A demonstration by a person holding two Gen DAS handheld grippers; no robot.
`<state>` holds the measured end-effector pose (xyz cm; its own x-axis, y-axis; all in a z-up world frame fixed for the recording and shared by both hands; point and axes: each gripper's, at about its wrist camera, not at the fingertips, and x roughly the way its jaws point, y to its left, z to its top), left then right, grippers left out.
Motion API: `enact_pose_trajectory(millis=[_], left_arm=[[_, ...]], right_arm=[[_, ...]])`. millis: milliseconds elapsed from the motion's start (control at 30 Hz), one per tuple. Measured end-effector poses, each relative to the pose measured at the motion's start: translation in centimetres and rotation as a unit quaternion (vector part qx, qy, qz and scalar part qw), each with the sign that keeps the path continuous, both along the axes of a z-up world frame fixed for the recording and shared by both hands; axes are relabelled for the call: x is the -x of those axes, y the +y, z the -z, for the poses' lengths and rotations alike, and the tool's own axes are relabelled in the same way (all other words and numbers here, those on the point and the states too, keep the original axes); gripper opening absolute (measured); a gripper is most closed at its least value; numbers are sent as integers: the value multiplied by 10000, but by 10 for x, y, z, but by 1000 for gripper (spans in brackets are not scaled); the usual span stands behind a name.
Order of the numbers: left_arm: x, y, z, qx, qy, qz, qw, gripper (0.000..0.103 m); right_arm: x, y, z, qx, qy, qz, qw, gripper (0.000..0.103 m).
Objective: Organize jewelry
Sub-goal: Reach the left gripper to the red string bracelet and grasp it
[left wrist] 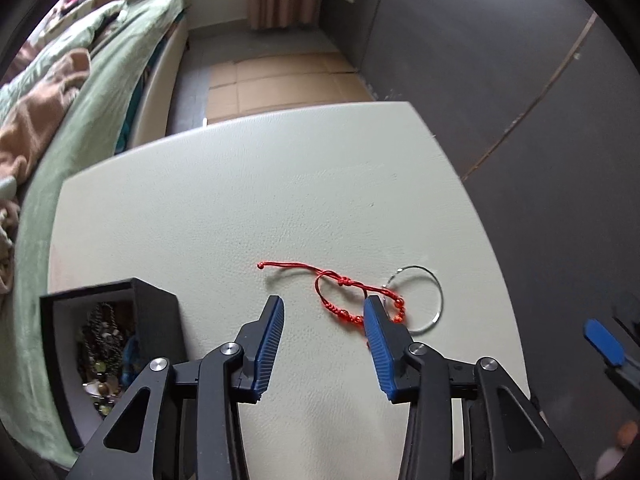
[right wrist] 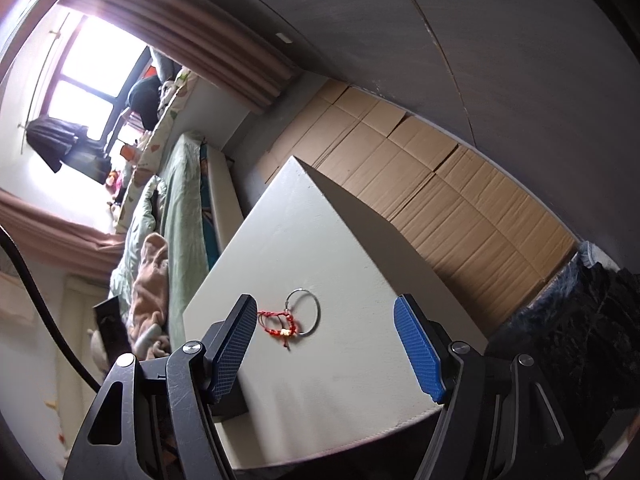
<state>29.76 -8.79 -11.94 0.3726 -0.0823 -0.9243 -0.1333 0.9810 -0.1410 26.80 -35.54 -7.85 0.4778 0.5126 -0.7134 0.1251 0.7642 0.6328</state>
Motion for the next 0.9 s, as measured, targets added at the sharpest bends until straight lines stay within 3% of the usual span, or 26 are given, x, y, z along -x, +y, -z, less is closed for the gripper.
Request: enact_pose_trajectory(millis=[300,333,433,533,700,900], left_arm=[[-12,-15,29,-220,316,-120,9992,35],[-12,-17,30,-259,316,-112,9991,28],[-11,-25,31,-496,286,-73,9983,22],[-8,-29,31,-502,281,69,9983,5],[-3,-20,26,-251,210,156,9993,3],[2,1,-3,-92,-155,155,9997,3]], right_arm=[[1,-9,0,-64,-19,16,10000,72],[1,-9,0,-51,-23,-4,10000,72],[1,-5,-1,-28,-25,-74,10000,72],[1,-4,0,-18,-28,-115,9999,72],[-1,1,1,17,6,-151,9999,72],[-4,15,4,161,41,-331,9993,72]])
